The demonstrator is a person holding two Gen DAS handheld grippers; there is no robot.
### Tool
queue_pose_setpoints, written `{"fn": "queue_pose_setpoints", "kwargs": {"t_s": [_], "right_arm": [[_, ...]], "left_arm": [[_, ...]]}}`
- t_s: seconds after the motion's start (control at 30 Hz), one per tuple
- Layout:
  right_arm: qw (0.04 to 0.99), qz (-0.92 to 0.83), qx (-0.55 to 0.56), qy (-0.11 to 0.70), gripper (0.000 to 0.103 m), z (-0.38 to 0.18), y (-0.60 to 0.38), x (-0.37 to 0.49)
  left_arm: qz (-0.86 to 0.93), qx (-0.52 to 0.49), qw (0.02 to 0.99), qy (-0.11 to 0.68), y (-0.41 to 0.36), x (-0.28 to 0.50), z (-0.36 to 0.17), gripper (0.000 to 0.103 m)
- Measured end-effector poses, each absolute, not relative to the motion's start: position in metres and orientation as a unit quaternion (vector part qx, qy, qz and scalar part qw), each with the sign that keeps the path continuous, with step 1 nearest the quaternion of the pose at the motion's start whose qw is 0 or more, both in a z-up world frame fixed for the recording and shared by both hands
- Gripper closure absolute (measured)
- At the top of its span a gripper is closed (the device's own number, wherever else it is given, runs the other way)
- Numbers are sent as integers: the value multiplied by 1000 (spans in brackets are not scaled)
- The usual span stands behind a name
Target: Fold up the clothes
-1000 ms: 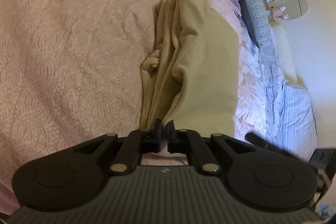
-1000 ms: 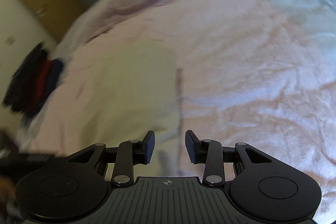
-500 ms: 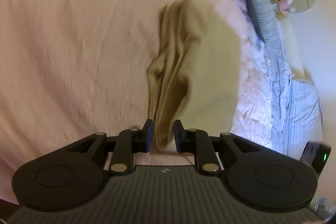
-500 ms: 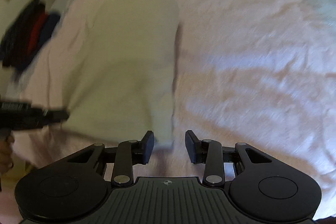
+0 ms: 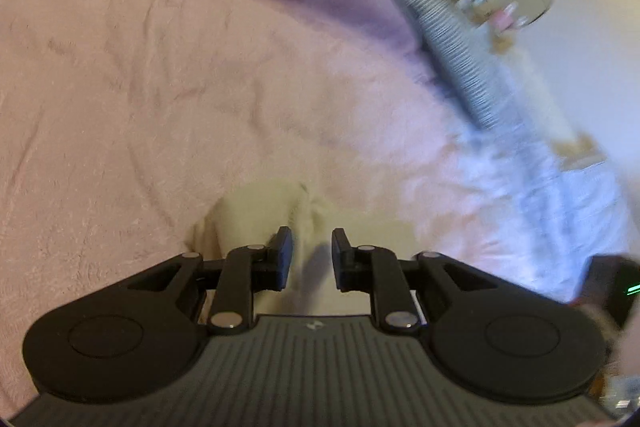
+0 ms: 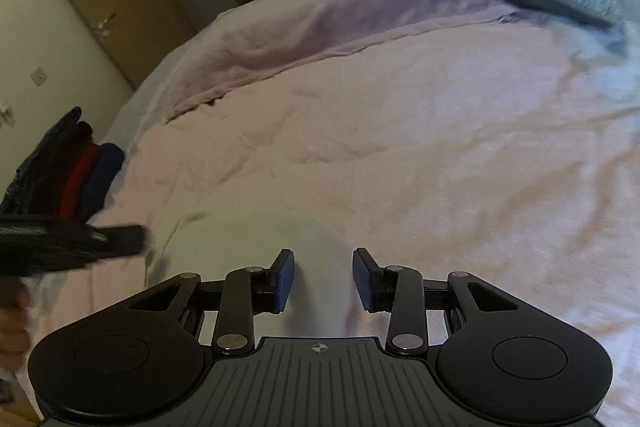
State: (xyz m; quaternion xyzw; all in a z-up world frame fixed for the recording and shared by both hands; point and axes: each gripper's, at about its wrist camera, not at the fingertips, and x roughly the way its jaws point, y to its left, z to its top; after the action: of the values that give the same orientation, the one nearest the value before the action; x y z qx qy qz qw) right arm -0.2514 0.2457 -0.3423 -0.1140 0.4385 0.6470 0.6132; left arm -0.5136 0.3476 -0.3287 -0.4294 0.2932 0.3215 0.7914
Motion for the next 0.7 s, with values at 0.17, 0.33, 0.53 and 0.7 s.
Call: {"fn": "queue_pose_setpoints", "kwargs": {"t_s": [0.17,0.33,0.53,0.7], "right_arm": [[580,627,-52,518,66,-369,263,-226],[559,614,-2,558,66,-357,213,-204],[484,547,95,676,51,-392,120,-185],[439,508,212,710,50,-430,87,-194]], "left_arm": [[332,-456,771,295,355,-524,-363,89],[319,-451,780,295,346,-525,-339,94],[300,-434,794,303,331,-521,-303,94],[315,-443,772,331,319,-528,-325,94]]}}
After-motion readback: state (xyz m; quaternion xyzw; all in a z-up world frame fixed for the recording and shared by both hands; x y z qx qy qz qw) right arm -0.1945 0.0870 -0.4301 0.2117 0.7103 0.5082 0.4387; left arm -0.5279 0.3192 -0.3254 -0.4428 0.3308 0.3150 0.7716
